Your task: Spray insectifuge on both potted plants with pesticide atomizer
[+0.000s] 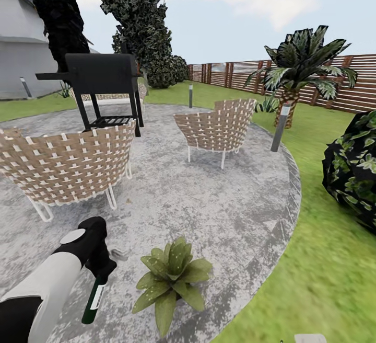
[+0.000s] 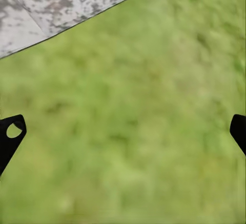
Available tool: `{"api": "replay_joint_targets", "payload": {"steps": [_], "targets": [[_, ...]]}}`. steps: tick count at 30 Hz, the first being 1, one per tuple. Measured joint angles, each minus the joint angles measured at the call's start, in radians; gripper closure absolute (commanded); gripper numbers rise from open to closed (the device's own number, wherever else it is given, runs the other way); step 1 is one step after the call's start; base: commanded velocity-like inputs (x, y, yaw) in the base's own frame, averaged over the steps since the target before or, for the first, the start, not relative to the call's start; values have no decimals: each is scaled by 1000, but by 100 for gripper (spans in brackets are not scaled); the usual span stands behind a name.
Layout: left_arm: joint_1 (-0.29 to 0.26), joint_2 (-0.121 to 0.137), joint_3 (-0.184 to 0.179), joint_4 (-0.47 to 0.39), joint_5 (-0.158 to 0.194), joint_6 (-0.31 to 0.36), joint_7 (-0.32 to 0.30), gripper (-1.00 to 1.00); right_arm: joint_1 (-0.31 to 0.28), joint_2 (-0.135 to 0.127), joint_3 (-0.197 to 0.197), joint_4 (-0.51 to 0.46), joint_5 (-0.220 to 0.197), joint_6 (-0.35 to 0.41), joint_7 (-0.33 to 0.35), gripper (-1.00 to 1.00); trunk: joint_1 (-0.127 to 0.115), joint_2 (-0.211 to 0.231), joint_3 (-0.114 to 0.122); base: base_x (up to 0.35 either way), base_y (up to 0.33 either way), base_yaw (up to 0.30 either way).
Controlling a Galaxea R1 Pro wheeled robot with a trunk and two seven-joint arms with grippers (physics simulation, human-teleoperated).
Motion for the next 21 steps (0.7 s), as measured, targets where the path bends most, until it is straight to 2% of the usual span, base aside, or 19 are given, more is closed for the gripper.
{"api": "replay_joint_targets", "payload": {"steps": [6, 16, 21], "targets": [[6, 8, 6, 0, 1, -2, 5, 100, 0, 0, 0, 0, 0, 0, 0, -100, 0, 0, 0, 1, 0, 28], [6, 4, 10, 0, 2, 2, 9, 100, 0, 0, 0, 0, 0, 0, 0, -100, 0, 0, 3, 3, -1, 257], [6, 3, 8, 0, 2, 3, 8, 100, 0, 0, 0, 1, 0, 0, 0, -100, 0, 0, 5, 81, -148, 271]]}}
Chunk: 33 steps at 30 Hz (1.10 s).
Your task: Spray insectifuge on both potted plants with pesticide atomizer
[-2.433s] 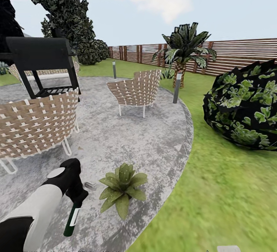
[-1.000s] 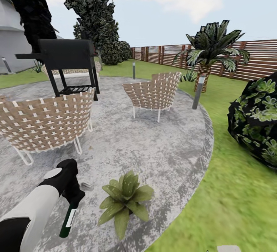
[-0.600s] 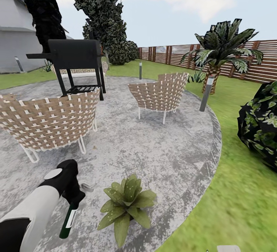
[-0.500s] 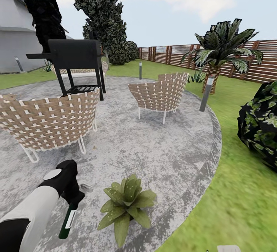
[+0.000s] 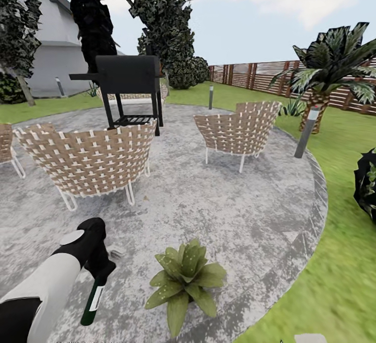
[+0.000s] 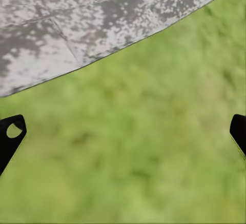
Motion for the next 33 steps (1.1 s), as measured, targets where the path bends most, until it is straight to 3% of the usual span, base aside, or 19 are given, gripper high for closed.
{"api": "replay_joint_targets", "payload": {"steps": [14, 20, 28, 33], "targets": [[-10, 3, 1, -2, 0, -1, -5, 100, 0, 0, 0, 2, 2, 0, 0, -100, 0, 0, 5, 25, -268, 269], [-31, -6, -3, -1, -2, 1, -9, 100, 0, -1, 0, 1, 1, 0, 0, -100, 0, 0, 6, 29, -291, 51], [-33, 0, -3, -1, -2, 1, -9, 100, 0, -1, 0, 1, 2, 0, 0, -100, 0, 0, 6, 136, -310, 6], [-32, -2, -3, -1, -1, 2, -9, 100, 0, 0, 0, 1, 2, 0, 0, -100, 0, 0, 6, 144, -259, 211]]}}
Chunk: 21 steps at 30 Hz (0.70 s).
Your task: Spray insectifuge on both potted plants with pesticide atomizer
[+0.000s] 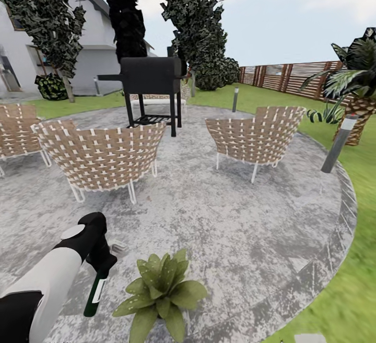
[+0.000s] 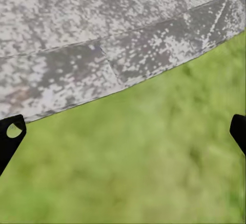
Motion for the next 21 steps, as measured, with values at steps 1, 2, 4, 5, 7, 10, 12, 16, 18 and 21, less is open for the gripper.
{"api": "replay_joint_targets", "payload": {"steps": [1, 2, 4, 5, 7, 10, 12, 16, 18, 21], "targets": [[0, -3, 0, 1, 0, 0, 0, 100, 0, 0, 0, 0, 0, 0, 0, -100, 0, 0, 0, 55, -68, 265], [0, -5, 0, 1, 1, 0, 0, 100, 0, 0, 0, 0, 0, 0, 0, -100, 0, 0, 0, 28, -35, 269], [0, -7, 0, 2, 5, -1, -3, 100, 0, 0, 0, 0, 0, 0, 0, -100, 0, 0, 0, 11, -13, 271], [2, -5, -1, 2, 7, -3, -19, 100, 0, 0, 0, 1, 0, 0, 0, -100, 0, 0, 0, 5, -6, 272], [7, 2, -4, 1, 4, -22, -81, 100, 0, 0, 0, 1, 0, 0, 0, -100, 0, 0, 0, 2, -2, 273], [15, 7, -14, -11, -1, -95, -133, 100, 0, 1, 0, 1, 0, 0, 0, -100, 0, 0, 0, 0, 0, 273], [25, 12, -15, -35, -2, -117, -134, 100, 0, 0, 0, 1, 0, 0, 0, -100, 0, 0, 0, 0, 0, 273], [77, 13, -15, -78, 0, -125, -111, 100, 0, 0, 0, 0, 0, 0, 0, -100, 0, 0, 0, 0, -1, 274], [85, 9, -14, -88, 0, -124, -88, 100, 0, 0, 0, 0, 0, 0, 0, -100, 0, 0, 0, 0, -95, 276], [88, 6, -12, -92, 1, -119, -75, 100, 0, 0, 0, -1, 0, 0, 0, -100, 0, 0, 0, 0, -216, 277]]}}
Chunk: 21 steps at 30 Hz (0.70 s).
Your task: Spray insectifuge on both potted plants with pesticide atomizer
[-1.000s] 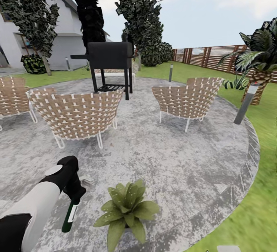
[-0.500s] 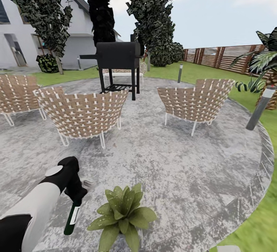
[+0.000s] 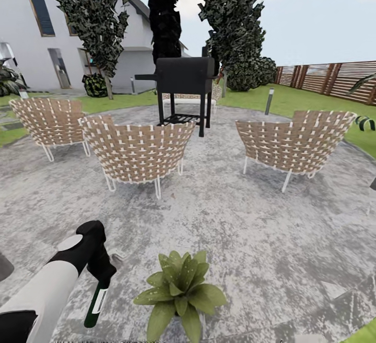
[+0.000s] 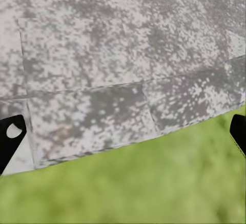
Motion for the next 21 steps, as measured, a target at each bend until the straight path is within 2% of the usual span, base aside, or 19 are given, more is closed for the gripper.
{"api": "replay_joint_targets", "payload": {"steps": [7, 17, 21], "targets": [[0, 0, 3, -2, 0, 4, 3, 100, 0, 0, 0, -1, 0, 0, 0, -100, 0, 0, 0, 26, -268, 228], [0, -1, 6, -4, -1, 5, 4, 100, 0, -4, 1, 0, 3, -2, 1, -100, 0, 0, 0, 1, -273, 13], [0, 1, 8, -4, -1, 5, 4, 100, 0, -1, 0, -2, 2, -2, 0, -100, 0, 0, 0, 106, -271, 0]]}}
